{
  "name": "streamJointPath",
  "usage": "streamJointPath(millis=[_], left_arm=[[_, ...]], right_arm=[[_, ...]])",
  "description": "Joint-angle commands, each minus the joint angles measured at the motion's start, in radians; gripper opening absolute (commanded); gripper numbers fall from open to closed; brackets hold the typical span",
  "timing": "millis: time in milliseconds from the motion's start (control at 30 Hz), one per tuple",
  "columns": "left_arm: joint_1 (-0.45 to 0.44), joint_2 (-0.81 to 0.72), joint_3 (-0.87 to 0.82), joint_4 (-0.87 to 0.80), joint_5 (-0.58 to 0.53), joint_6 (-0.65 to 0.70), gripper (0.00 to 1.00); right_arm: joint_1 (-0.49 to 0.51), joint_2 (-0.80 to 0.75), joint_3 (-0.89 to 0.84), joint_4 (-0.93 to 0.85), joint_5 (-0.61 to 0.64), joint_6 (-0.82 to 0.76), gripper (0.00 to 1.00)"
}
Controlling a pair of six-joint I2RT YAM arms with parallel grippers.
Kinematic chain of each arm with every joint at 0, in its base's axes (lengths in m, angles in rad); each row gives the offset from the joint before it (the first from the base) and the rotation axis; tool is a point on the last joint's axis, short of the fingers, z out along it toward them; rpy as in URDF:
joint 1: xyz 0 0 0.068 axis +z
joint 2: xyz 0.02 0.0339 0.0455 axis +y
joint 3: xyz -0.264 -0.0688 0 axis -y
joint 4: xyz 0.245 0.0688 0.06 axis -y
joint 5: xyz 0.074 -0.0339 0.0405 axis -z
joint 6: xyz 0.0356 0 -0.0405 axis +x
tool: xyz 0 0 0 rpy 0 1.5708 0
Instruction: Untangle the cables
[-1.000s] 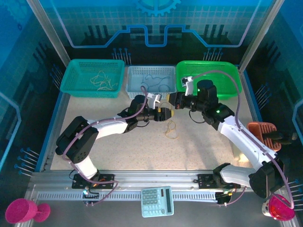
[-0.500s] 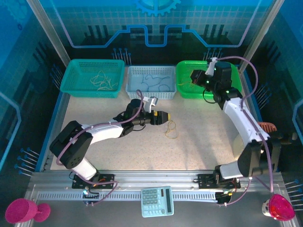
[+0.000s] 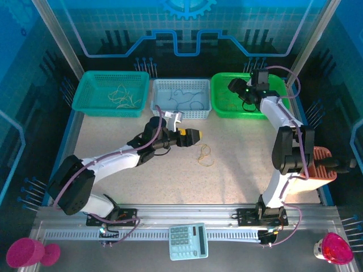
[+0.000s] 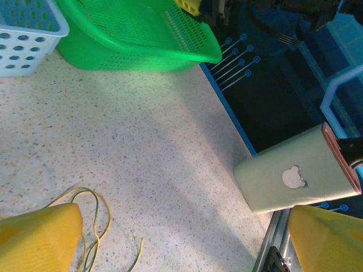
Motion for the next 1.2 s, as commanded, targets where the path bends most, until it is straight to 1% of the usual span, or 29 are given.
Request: streamJointPath(millis=[0, 133, 233, 367, 500, 633, 700, 800, 867, 1167], left_arm=[[-0.005, -0.041, -0.002, -0.046, -0.055, 0.002, 0.97], [-0.005, -0.044, -0.007, -0.048, -0.080, -0.007, 0.99], [-0.004, -0.046, -0.017, -0.047, -0.124, -0.026, 0.99], [0.003, -0.063, -0.049, -0.042, -0.196, -0.065, 0.99], [0.040, -0.099, -0.093, -0.047, -0.247, -0.119, 0.99], [0.085, -0.148, -0.150, -0.059, -0.288, -0.182, 0.99], [0.111, -0.163, -0.169, -0.060, -0.275, -0.201, 0.99], [0.128, -0.175, -0.180, -0.068, -0.259, -0.210, 0.99], [0.128, -0.173, -0.179, -0.069, -0.252, -0.211, 0.99], [0.128, -0.111, -0.159, -0.045, -0.200, -0.226, 0.99]], right_arm=[[-0.009, -0.055, 0.020, -0.017, 0.001, -0.036, 0.77], [0.010, -0.155, -0.055, 0.013, -0.018, -0.061, 0.75], [0.063, -0.246, -0.116, 0.006, -0.030, -0.104, 0.73], [0.185, -0.347, -0.226, -0.023, -0.020, -0.184, 0.71], [0.315, -0.386, -0.339, -0.070, 0.007, -0.238, 0.69], [0.407, -0.385, -0.432, -0.102, 0.031, -0.255, 0.65], [0.447, -0.376, -0.463, -0.129, 0.067, -0.267, 0.63], [0.483, -0.359, -0.501, -0.149, 0.113, -0.272, 0.60], [0.491, -0.342, -0.516, -0.153, 0.119, -0.265, 0.58], [0.502, -0.187, -0.500, -0.113, 0.054, -0.217, 0.51]])
